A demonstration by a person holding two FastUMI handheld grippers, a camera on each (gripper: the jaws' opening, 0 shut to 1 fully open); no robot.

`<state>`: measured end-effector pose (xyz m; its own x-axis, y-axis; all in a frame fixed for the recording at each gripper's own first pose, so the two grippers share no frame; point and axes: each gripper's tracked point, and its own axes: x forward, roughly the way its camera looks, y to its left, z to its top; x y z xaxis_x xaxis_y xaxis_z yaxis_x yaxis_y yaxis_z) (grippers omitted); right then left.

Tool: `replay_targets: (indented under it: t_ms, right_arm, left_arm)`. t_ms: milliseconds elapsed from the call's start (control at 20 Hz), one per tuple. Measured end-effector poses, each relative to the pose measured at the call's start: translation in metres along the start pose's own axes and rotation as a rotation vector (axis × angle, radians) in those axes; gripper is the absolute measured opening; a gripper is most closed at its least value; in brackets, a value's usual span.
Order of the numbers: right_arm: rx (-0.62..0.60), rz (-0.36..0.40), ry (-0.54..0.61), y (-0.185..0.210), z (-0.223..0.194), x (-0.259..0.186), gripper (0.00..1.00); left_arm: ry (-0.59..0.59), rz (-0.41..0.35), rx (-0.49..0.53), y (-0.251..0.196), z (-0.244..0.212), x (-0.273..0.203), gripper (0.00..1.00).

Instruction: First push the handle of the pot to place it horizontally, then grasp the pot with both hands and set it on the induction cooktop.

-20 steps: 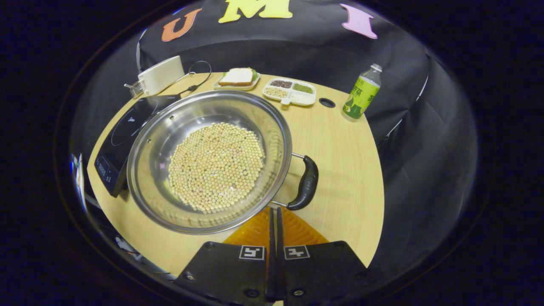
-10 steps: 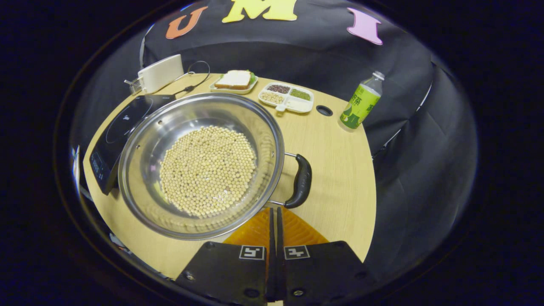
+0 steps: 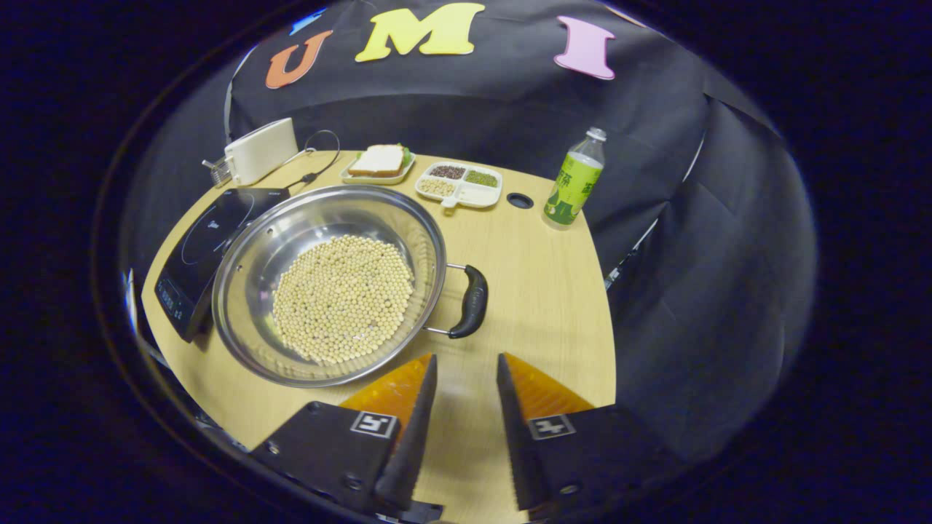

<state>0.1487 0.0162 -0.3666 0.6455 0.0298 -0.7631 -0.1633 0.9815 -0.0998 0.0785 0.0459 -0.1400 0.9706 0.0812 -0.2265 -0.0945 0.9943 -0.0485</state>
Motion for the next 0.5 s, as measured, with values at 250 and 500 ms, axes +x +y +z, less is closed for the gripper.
replay_targets:
  t_ms: [250,500]
  right_arm:
    - [0.095,-0.009,-0.080,-0.008,0.011,-0.029,0.81]
    - [0.143,0.020,-0.143,0.003,0.026,-0.042,0.83]
  left_arm:
    - [0.029,-0.067,-0.001,-0.014,-0.016,0.011,0.97]
    - [0.082,-0.124,-0.019,-0.029,-0.042,0.028,0.96]
